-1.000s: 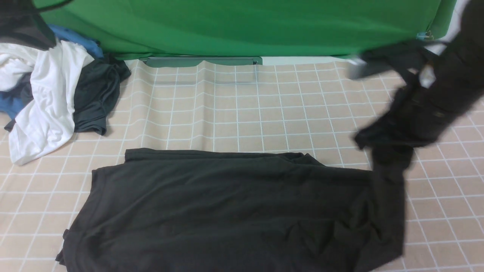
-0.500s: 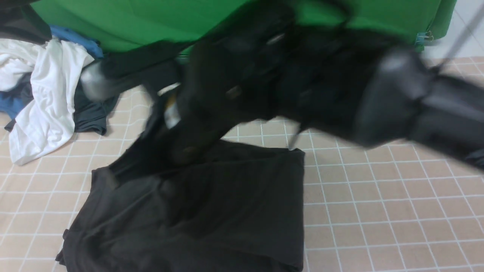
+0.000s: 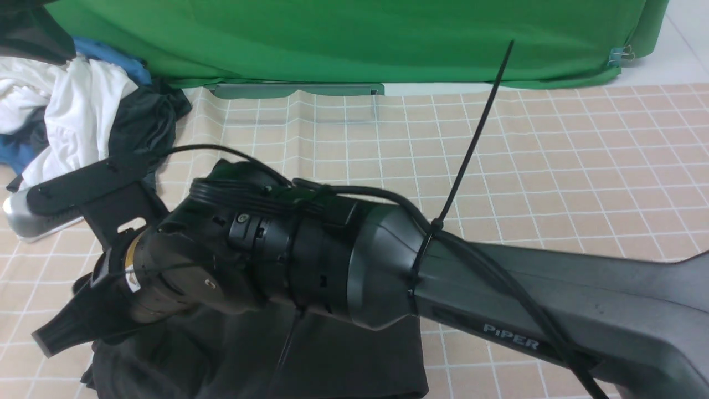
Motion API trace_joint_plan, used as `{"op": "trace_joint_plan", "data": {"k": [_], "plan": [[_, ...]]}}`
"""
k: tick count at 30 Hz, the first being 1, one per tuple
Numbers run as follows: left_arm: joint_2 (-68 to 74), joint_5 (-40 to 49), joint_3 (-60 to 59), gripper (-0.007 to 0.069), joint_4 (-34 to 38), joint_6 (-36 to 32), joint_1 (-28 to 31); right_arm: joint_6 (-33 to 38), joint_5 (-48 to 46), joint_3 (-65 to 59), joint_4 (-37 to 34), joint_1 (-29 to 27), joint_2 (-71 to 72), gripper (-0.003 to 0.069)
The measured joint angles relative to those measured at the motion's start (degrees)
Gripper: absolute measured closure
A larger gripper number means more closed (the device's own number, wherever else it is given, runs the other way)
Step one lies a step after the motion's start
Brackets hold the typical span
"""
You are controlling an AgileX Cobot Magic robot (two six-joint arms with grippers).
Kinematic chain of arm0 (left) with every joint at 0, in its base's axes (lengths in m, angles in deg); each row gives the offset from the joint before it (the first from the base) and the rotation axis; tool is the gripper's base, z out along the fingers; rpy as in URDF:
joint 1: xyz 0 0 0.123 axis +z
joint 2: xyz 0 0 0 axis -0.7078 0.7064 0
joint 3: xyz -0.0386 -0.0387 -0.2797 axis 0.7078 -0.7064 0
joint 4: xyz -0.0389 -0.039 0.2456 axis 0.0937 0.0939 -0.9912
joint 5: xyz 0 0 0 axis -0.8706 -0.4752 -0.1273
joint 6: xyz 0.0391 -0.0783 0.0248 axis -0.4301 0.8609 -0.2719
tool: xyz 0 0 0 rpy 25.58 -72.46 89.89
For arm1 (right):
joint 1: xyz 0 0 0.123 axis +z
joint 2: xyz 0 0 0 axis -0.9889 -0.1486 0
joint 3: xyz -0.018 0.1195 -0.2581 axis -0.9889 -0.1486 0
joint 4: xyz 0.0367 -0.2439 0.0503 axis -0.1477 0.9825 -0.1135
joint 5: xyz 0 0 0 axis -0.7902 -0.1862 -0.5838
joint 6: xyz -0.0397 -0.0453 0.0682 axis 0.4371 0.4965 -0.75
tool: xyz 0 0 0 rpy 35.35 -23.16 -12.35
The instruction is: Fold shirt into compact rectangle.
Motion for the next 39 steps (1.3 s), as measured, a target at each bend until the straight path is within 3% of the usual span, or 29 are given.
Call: {"op": "trace_joint_plan", "data": {"k": [5, 7, 9, 12, 13, 15, 21, 31, 39], "plan": [[0.00, 0.00, 0.00, 0.0608, -0.05, -0.53, 0.04, 0.00, -1.54, 0.00, 0.03, -0.58, 0.64, 0.0150], [0.00, 0.00, 0.00, 0.0608, -0.05, -1.09, 0.11, 0.70, -5.23, 0.00, -0.01, -1.86, 1.81, 0.0151], [0.00, 0.14, 0.00, 0.0608, -0.05, -1.45, 0.11, 2.21, -9.44, 0.00, -0.07, -3.52, 3.17, 0.0202], [0.00, 0.38, 0.00, 0.0608, -0.05, -1.84, 0.17, 5.38, -16.70, 0.00, 0.06, -6.74, 5.68, 0.0369], [0.00, 0.38, 0.00, 0.0608, -0.05, -2.19, 0.17, 7.00, -21.57, 0.00, 0.19, -9.00, 7.47, 0.0506], [0.00, 0.38, 0.00, 0.0608, -0.05, -2.27, 0.17, 8.17, -26.44, 0.00, 0.29, -11.36, 9.53, 0.0595], [0.00, 0.38, 0.00, 0.0608, 0.46, -2.31, 0.17, 9.07, -27.44, 0.53, 0.23, -11.56, 10.01, 0.0631], [0.00, 0.38, 0.00, 0.0608, 1.05, -2.31, 0.17, 9.23, -7.28, 0.48, -3.97, -0.28, -4.89, 0.0631], [0.00, 0.38, 0.00, 0.0608, 1.05, -2.31, 0.17, 13.18, -3.18, 1.41, -6.05, 4.70, -5.52, 0.0632]]}}
